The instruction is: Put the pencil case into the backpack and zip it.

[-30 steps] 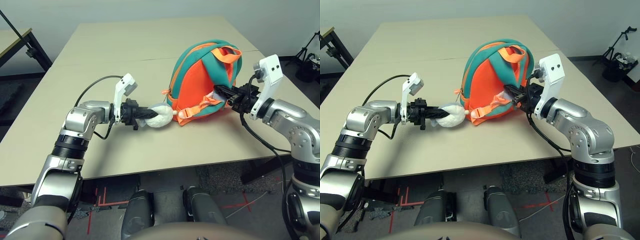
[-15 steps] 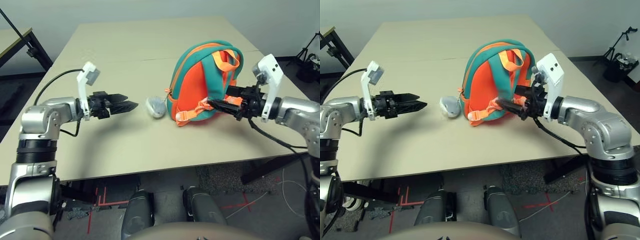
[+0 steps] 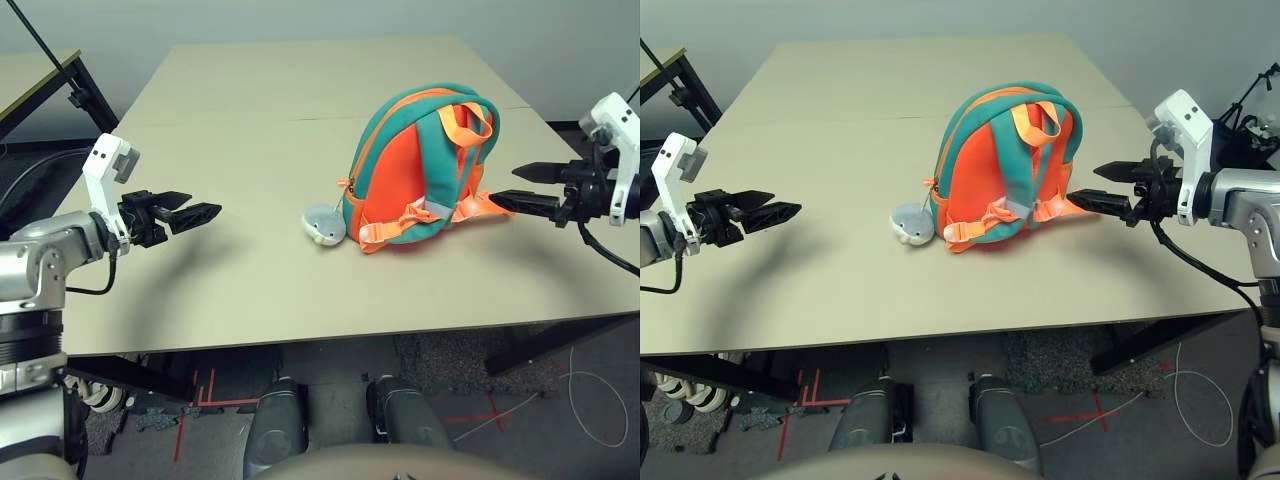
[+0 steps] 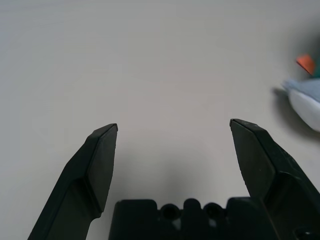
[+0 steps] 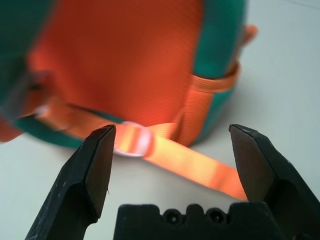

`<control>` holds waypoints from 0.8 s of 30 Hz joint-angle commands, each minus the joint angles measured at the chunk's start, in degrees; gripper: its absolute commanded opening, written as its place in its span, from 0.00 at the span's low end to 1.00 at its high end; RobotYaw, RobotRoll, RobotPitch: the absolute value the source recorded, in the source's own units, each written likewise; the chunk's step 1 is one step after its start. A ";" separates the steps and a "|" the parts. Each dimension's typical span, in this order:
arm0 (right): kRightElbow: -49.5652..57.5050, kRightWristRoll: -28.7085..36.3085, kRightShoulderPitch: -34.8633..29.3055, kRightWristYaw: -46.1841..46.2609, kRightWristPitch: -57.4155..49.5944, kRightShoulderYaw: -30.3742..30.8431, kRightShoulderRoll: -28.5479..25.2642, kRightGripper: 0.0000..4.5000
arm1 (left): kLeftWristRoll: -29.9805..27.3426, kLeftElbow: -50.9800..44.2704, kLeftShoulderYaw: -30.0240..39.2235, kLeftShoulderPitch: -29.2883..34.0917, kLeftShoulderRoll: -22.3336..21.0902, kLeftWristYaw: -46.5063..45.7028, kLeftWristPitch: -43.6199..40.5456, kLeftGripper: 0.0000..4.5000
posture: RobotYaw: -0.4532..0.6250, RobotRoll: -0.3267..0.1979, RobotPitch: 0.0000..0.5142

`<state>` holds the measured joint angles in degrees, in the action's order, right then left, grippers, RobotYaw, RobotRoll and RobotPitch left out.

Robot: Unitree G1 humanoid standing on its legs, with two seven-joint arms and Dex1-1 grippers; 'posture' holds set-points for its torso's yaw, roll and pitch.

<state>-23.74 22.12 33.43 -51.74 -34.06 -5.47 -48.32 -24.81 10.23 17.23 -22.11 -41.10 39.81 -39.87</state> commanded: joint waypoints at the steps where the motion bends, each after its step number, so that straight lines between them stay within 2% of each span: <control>1: -7.08 -2.07 2.50 7.72 4.82 -3.65 3.88 1.00 | 1.91 2.65 0.79 0.17 2.47 -3.27 5.47 1.00 | 0.41 0.62 0.07; 8: -20.75 -4.74 4.06 23.83 18.47 -9.75 11.69 1.00 | 6.38 10.48 2.98 -1.81 8.59 -16.46 17.46 1.00 | 0.39 0.62 0.07; 16: -33.01 -6.32 6.27 36.27 33.90 -14.24 14.47 1.00 | 9.13 8.30 5.23 1.62 15.33 -28.76 24.98 1.00 | 0.41 0.62 0.07; 24: -39.94 -5.95 10.33 37.33 39.19 -16.38 15.37 1.00 | 9.35 7.56 4.60 2.94 17.51 -30.39 26.07 1.00 | 0.40 0.62 0.09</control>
<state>-62.35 16.34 42.76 -14.32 4.19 -21.17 -33.12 -15.65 18.51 21.45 -19.29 -23.75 9.99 -14.34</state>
